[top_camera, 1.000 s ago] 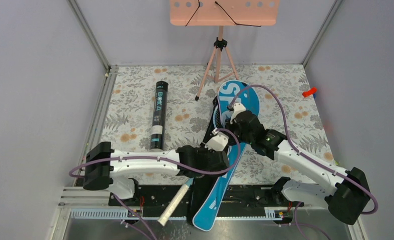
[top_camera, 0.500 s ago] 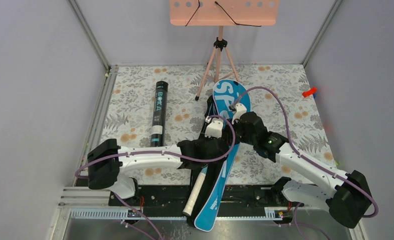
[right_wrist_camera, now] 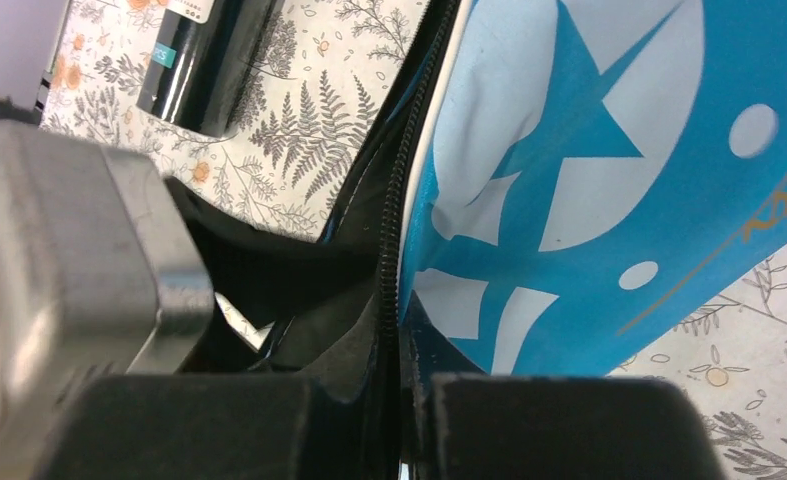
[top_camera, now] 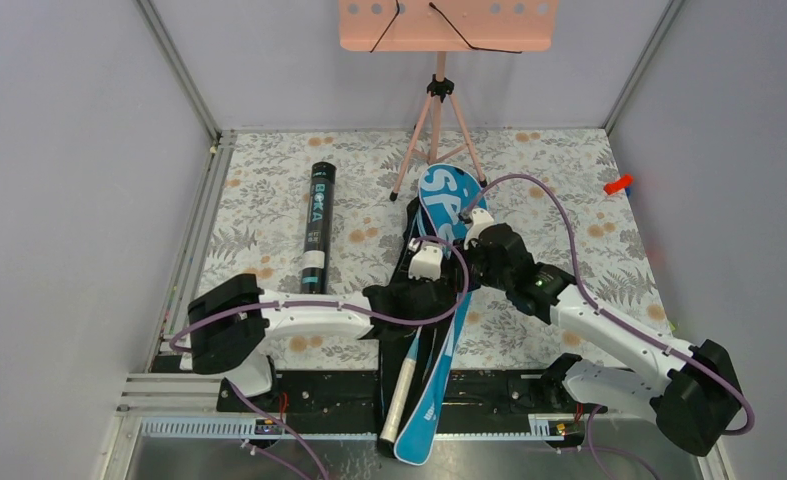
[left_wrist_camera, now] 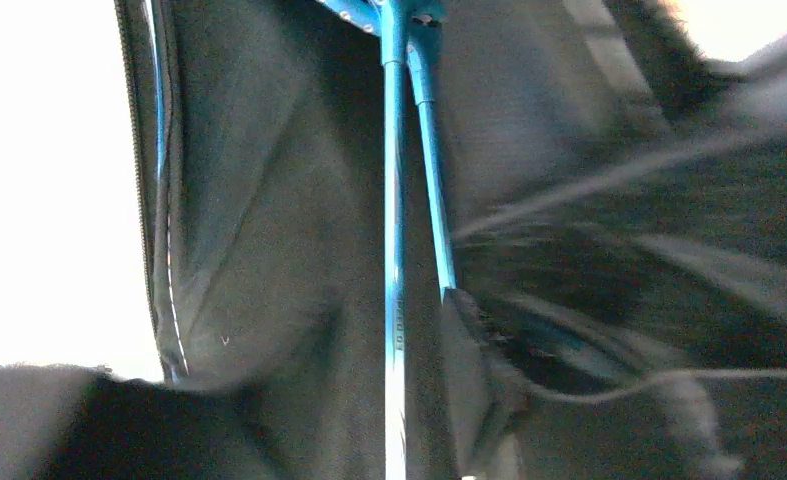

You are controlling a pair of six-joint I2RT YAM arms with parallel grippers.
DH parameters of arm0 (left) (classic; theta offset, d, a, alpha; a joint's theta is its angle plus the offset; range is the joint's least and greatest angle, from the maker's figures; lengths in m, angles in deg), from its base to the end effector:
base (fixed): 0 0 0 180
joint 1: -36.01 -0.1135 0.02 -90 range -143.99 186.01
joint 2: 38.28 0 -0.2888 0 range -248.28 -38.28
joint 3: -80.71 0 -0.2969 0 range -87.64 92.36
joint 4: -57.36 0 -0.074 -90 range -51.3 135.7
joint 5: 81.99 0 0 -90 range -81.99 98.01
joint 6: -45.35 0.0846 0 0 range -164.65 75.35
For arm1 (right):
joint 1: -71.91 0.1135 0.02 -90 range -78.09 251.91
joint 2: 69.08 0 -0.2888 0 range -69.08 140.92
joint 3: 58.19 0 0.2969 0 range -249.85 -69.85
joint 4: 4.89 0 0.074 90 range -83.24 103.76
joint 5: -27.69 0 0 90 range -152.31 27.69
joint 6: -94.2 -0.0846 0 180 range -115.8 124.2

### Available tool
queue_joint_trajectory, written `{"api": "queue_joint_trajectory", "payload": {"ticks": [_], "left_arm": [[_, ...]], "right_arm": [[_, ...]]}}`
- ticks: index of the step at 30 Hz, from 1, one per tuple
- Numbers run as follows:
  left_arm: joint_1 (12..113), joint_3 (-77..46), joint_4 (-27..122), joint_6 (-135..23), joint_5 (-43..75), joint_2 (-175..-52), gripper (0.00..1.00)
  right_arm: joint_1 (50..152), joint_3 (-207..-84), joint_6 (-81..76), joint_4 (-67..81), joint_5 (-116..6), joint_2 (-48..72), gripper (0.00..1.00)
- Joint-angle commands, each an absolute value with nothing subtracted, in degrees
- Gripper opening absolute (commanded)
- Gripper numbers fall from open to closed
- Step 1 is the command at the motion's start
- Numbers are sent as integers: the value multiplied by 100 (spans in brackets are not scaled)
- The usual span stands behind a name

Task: Pack up the badminton gear

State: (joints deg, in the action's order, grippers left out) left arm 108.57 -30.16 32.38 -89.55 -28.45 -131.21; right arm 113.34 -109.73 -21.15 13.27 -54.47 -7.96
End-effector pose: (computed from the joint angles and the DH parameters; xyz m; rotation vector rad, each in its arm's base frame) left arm 0.1678 -0.3666 0.1753 0.2642 2.2258 -0.3347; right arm 0.2270 0.2157 0.2435 -0.3910 2.1282 0.8423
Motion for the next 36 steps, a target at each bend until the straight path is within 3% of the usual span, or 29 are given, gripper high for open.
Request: {"api": "queue_joint_trajectory", "payload": {"ticks": [1, 3, 8, 12, 16, 21, 29, 36], "left_arm": [[10711, -3294, 4143, -8931, -3143, -12571, 62], [10711, -3423, 3848, -8850, -3271, -12193, 77], [10712, -3893, 3518, -8413, -3047, -10732, 98], [10483, -4332, 2887, -8644, -3248, -9821, 99], [9497, -4980, 2748, -8743, -1811, -9463, 99], [9403, -5779, 3751, -8256, -632, -9397, 99], [9128, -5941, 4828, -8374, -136, -10716, 99], [9040, -5241, 5041, -8239, 141, -12163, 93]], "right_arm": [[11539, -11194, -2217, 1231, -4971, -1132, 0], [11513, -11207, -2175, 1306, -5093, -1202, 0], [11450, -11197, -2138, 1338, -5269, -1324, 0], [11408, -11228, -2158, 1344, -5249, -1377, 0], [11404, -11197, -2168, 1336, -5323, -1370, 0], [11399, -11211, -2195, 1349, -5342, -1379, 0], [11401, -11186, -2276, 1347, -5325, -1352, 0], [11396, -11106, -2280, 1338, -5408, -1440, 0]]}}
